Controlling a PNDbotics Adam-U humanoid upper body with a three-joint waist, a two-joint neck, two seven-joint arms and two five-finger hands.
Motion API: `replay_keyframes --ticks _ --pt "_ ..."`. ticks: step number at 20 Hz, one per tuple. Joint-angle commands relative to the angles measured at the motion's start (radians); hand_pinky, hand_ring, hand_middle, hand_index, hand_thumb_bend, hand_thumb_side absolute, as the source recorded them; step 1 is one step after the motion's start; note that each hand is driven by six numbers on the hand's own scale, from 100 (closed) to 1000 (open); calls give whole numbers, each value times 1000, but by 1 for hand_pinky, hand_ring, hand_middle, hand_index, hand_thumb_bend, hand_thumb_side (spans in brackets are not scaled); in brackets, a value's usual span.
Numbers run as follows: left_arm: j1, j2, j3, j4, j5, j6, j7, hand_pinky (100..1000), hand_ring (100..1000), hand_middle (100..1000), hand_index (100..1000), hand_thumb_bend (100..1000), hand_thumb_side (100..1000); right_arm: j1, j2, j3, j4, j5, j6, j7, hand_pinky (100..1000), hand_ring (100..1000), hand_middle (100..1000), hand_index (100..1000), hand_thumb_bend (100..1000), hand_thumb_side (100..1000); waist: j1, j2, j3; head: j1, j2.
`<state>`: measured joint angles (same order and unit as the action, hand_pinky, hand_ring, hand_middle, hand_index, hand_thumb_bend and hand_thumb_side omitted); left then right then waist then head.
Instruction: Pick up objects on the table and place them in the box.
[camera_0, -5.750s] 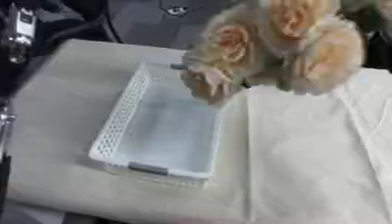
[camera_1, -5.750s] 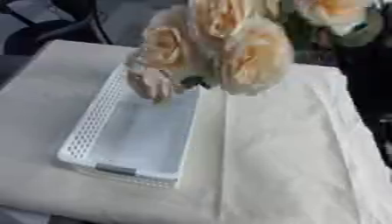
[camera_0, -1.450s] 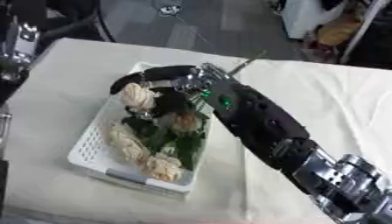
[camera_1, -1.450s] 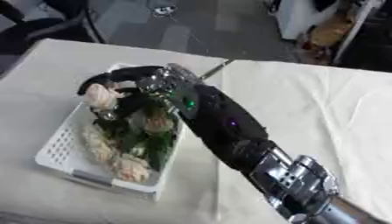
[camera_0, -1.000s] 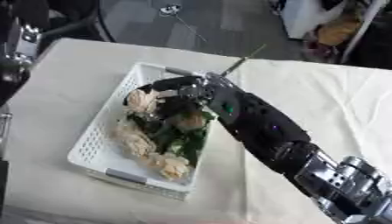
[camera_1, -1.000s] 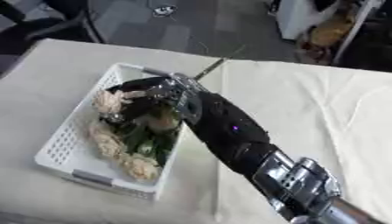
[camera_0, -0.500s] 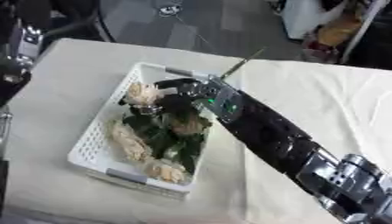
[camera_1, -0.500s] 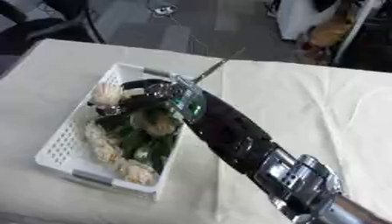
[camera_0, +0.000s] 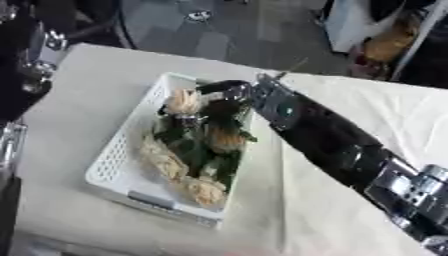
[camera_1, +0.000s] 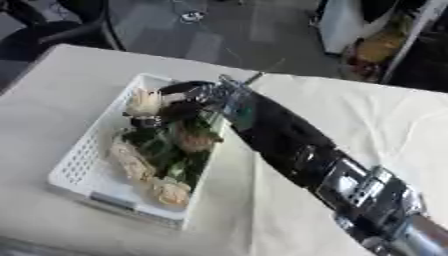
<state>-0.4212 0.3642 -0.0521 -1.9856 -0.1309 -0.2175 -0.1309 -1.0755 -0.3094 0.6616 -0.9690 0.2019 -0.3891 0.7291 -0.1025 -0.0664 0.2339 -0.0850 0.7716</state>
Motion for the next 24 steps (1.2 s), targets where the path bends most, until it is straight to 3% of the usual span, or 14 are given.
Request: replay_keyframes --ticks 1,5,8,15,24 --pt "-5 21 21 -14 -9 -1 17 577 670 622 775 100 749 -19 -142 46 -135 -56 -196 178 1000 1000 1000 1000 241 1000 4 -15 -4 38 -2" --pt "-1 24 26 -14 -17 3 27 577 671 623 775 100 749 -4 -240 62 -271 -138 -123 178 1000 1000 1000 1000 230 1000 0 -18 -7 68 -2" --pt "2 27 28 -14 -21 6 29 577 671 622 775 100 748 -1 -270 57 -322 -174 -68 178 1000 1000 1000 1000 211 1000 0 -20 -9 76 -2" --pt "5 29 27 -14 -26 8 27 577 672 622 775 100 746 -12 -277 41 -379 -225 8 178 1000 1000 1000 1000 173 1000 1 -22 -13 76 -2" --pt "6 29 27 -14 -27 8 23 577 671 620 774 100 745 -33 -268 -4 -401 -251 41 178 1000 1000 1000 1000 100 1000 2 -24 -17 80 -2"
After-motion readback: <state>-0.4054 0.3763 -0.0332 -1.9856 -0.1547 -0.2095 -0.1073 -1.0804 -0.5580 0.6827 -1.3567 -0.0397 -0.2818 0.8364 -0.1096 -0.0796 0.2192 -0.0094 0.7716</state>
